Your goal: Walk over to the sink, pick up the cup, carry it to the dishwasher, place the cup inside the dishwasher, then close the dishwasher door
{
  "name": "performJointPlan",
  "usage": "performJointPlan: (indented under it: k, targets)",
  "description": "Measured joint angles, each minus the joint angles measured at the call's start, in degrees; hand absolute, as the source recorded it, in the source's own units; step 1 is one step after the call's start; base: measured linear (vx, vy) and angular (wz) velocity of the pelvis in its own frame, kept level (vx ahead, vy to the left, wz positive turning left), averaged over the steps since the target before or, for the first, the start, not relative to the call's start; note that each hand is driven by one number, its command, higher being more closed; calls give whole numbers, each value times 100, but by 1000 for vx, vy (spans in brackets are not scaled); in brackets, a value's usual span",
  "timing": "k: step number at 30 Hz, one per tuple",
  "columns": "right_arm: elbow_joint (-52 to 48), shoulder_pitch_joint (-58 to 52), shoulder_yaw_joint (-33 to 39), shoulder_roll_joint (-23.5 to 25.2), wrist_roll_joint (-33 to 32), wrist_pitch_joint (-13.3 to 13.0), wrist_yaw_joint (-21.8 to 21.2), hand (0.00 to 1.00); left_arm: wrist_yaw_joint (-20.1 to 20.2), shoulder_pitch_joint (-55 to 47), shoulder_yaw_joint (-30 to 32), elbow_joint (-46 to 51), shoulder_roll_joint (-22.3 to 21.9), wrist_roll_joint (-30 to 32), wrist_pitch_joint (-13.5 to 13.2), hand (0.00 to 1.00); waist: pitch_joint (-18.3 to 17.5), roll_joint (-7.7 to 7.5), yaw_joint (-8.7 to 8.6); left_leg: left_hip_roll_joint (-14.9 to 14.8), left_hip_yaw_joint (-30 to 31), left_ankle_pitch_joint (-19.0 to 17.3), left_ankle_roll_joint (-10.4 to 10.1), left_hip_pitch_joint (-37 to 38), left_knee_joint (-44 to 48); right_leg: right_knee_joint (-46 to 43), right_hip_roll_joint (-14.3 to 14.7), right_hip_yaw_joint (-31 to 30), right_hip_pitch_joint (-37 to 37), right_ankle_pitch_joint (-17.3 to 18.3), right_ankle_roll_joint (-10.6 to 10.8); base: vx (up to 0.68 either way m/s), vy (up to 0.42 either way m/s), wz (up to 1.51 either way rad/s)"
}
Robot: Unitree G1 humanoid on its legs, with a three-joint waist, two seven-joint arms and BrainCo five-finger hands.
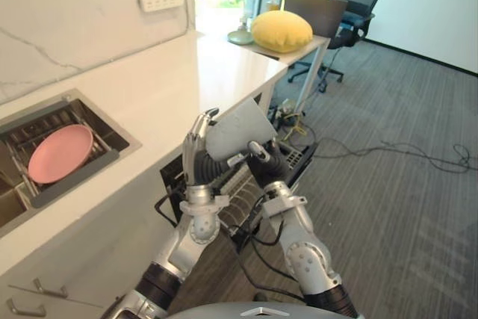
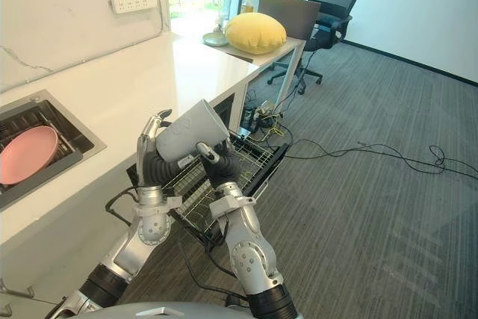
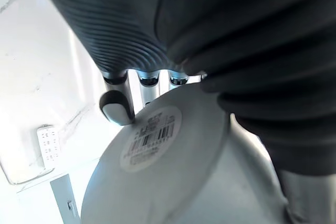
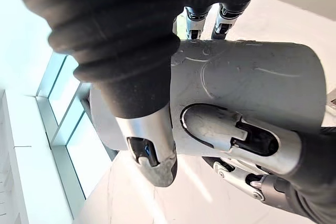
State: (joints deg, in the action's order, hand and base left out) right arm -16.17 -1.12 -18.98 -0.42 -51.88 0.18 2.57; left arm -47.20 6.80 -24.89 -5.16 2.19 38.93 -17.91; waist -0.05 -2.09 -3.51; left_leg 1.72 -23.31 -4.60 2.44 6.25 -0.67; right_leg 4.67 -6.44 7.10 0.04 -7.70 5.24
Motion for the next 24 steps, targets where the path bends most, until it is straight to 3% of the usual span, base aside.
performJointPlan:
  k: [11,12,24]
  targets:
    - [139,-15,-7,-4,2,-2,-74,0,275,0,-30,0,4,71,-93,100,4,8,-10,20,-1,9,2,52,-46,1,-9,-3,13,11,2,0,0,0]
    - [139,-14,-7,-4,2,-3,-73,100,293,0,-32,0,6,71,-95,100,5,10,-12,21,-1,9,1,52,-46,0,-10,-3,13,11,2,0,0,0]
    - [122,-11,-18,-11,-1,-167,173,100,352,57,-148,-45,145,68,-112,100,2,32,-12,21,-3,6,-2,28,-39,2,-11,-11,-11,10,3,0,0,0]
